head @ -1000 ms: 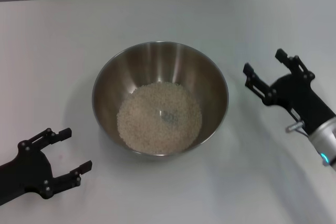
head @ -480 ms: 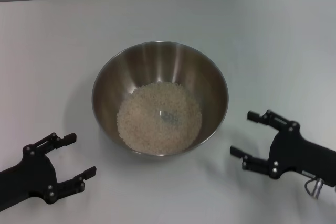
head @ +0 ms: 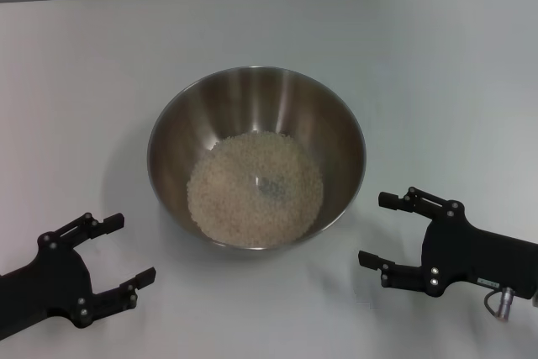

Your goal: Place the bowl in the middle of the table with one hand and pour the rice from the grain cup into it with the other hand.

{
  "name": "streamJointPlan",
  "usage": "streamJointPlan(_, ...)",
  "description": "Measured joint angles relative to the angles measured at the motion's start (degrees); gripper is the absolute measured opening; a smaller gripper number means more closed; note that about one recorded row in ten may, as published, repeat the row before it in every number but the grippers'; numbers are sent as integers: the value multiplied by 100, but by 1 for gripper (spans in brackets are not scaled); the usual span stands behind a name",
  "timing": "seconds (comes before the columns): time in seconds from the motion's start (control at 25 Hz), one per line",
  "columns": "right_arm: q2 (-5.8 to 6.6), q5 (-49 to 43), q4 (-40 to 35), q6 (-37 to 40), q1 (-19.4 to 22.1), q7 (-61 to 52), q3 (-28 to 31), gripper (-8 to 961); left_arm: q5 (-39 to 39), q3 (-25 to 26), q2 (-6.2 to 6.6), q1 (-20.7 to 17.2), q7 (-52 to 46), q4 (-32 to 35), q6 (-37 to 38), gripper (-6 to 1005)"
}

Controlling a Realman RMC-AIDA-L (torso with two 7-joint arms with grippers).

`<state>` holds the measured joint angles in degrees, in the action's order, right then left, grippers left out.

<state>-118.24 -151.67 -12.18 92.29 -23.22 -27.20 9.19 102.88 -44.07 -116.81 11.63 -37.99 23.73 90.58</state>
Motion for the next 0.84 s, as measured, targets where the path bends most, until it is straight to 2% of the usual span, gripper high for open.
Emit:
streamJointPlan(0.4,-7,20,-17,-24,-6,-5,4,831,63,-5,0,18,-10,0,4,829)
streamJointPlan(0.84,-70,26,-13,-207,-53,-5,46,830,66,-5,0,32,-27,0,4,830)
